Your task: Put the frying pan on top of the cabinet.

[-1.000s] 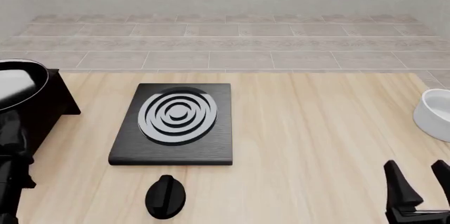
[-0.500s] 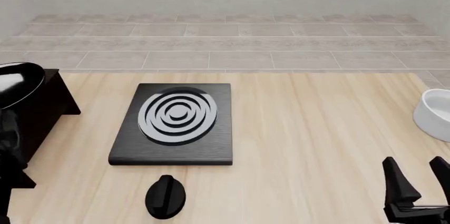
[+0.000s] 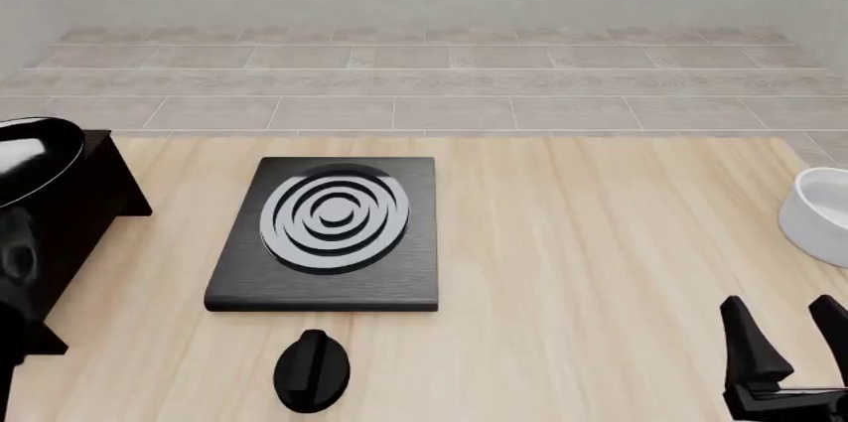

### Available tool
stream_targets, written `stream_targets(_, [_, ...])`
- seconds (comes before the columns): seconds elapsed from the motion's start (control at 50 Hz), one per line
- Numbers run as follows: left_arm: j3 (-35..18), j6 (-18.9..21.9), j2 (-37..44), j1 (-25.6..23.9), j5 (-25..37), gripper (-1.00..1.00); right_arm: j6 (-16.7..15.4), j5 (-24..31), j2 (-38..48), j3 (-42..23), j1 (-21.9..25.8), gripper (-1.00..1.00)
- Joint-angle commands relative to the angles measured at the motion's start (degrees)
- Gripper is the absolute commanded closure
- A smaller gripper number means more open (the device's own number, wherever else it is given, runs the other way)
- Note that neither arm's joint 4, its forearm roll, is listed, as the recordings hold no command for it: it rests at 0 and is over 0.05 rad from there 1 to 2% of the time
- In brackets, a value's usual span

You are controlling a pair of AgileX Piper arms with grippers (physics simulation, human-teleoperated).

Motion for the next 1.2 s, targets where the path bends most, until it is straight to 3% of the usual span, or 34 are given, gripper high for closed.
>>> stream_targets(0.02, [1.2,0.5,-2.8,1.1,1.7,-1.0,0.0,0.2,-0.3,0.0,0.1,-1.0])
stream_targets(0.32, [2.0,0.6,-8.2,0.2,6.1,-1.0,0.0,1.6,-1.8,0.0,0.1,-1.0])
stream_targets(0.68, [1.8,1.2,-29.2,0.6,25.5,-1.0,-0.2,0.8,-1.0,0.0,0.2,-1.0])
stream_targets(0.9, [-1.0,1.9,-46.9,2.6,44.1,-1.0,-0.3,1.3,-1.5,0.0,0.4,-1.0])
stream_targets(1.2, [-3.9,1.9,-57.3,5.4,55.2,-1.0,-0.4,2.2,-2.6,0.0,0.9,-1.0])
